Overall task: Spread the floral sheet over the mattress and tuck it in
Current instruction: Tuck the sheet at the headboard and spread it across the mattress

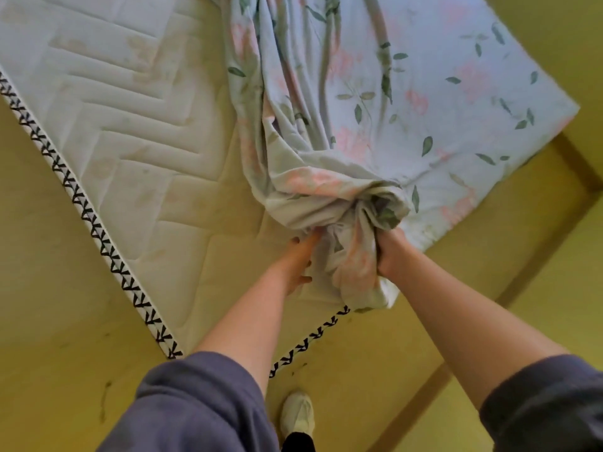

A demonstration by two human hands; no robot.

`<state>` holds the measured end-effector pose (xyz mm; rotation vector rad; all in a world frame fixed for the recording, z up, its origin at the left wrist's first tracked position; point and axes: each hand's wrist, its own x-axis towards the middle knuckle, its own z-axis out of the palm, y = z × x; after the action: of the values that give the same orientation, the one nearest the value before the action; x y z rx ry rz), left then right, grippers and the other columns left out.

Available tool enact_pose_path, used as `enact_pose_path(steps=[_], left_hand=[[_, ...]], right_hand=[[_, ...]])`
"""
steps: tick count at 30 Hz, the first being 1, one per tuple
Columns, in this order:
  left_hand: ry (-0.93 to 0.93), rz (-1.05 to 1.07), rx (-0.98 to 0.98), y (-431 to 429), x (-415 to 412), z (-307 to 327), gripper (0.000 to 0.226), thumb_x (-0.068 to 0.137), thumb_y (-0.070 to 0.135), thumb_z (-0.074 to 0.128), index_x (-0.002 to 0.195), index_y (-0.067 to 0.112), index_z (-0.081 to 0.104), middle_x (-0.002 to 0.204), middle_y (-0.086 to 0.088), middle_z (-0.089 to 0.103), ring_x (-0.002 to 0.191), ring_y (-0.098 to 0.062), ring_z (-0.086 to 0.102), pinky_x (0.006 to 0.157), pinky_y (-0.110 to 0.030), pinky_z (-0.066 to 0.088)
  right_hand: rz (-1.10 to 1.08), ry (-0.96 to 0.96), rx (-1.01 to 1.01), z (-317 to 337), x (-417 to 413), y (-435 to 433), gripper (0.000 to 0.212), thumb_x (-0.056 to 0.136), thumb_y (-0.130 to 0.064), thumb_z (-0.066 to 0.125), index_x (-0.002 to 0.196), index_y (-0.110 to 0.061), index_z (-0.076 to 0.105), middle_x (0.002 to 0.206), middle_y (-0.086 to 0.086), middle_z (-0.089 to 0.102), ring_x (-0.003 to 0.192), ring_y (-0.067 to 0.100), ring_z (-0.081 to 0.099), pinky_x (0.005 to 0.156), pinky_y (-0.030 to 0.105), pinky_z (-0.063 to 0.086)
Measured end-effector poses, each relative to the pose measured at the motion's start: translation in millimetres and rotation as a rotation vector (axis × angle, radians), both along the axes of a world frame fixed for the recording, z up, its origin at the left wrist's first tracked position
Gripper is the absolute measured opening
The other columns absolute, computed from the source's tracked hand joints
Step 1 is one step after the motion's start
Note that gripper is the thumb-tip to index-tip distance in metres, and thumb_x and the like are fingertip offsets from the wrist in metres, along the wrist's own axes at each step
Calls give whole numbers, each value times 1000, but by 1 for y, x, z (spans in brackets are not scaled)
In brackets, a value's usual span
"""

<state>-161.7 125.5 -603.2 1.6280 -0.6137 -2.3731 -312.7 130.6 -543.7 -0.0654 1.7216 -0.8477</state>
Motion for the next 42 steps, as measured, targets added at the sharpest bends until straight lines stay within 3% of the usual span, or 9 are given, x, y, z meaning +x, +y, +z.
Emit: enact_pose_path(steps=[4, 11, 17, 23, 26, 33, 36, 39, 42], left_hand=[[239, 76, -2, -21, -49, 12, 47, 92, 52, 48, 129, 22, 55, 126, -4, 61, 112, -19, 58, 86, -35, 50], [-250, 136, -343, -9, -17, 29, 41, 96, 28, 47, 133, 10, 50, 126, -12, 56, 118, -29, 53, 92, -33, 42], [-646, -25, -265, 37, 111, 36, 24, 89, 30, 52, 91, 8, 63, 79, -12, 62, 79, -29, 60, 75, -35, 49], [-840, -9, -233, 81, 203, 65, 15, 90, 16, 48, 88, 7, 61, 78, -9, 63, 54, -21, 57, 37, -18, 41], [-847, 35, -287, 91, 218, 77, 15, 88, 17, 49, 79, 12, 60, 73, -4, 64, 52, -21, 60, 42, -19, 42], [-859, 60, -112, 109, 248, 97, 22, 91, 23, 53, 103, 5, 56, 84, -9, 58, 72, -24, 54, 63, -29, 40], [-835, -85, 51, 112, 278, 102, 34, 93, 21, 48, 119, 0, 52, 101, -18, 61, 85, -29, 57, 71, -33, 45], [-1076, -306, -11, 113, 308, 105, 28, 92, 10, 50, 111, -9, 54, 92, -25, 62, 70, -29, 53, 56, -29, 42], [-1403, -563, -226, 113, 316, 101, 42, 86, 21, 58, 122, 3, 50, 117, -22, 59, 104, -37, 58, 86, -42, 50]], right_hand=[[6, -26, -16, 0, -19, 6, 42, 87, -46, 62, 110, -11, 68, 107, 11, 70, 102, 29, 66, 93, 48, 52], [5, 141, -75, 11, -29, 16, 27, 98, -35, 49, 106, -16, 66, 97, 7, 71, 91, 24, 67, 86, 41, 55], [511, 392, -114, 9, 22, 43, 20, 100, -15, 44, 95, -9, 62, 87, 7, 68, 80, 25, 66, 73, 40, 56], [1160, 569, -55, -1, 70, 89, 21, 94, -27, 53, 112, -16, 56, 100, 0, 60, 91, 21, 58, 69, 28, 47], [1544, 628, -125, -1, 103, 113, 30, 94, -36, 47, 116, -15, 48, 111, 2, 55, 100, 24, 56, 77, 35, 46], [1780, 1159, -768, -11, 155, 157, 58, 71, -39, 74, 118, -20, 45, 118, 3, 54, 106, 25, 56, 86, 38, 49], [1752, 1106, -492, -17, 173, 153, 41, 86, -23, 57, 126, -23, 50, 130, 1, 54, 121, 24, 50, 96, 38, 41], [1525, 671, -216, -6, 183, 139, 26, 94, -17, 41, 115, -14, 57, 114, 10, 63, 106, 31, 59, 79, 34, 45], [1806, 294, 4, 10, 189, 141, 37, 99, -28, 42, 125, -5, 55, 128, 14, 56, 117, 30, 52, 92, 34, 39]])
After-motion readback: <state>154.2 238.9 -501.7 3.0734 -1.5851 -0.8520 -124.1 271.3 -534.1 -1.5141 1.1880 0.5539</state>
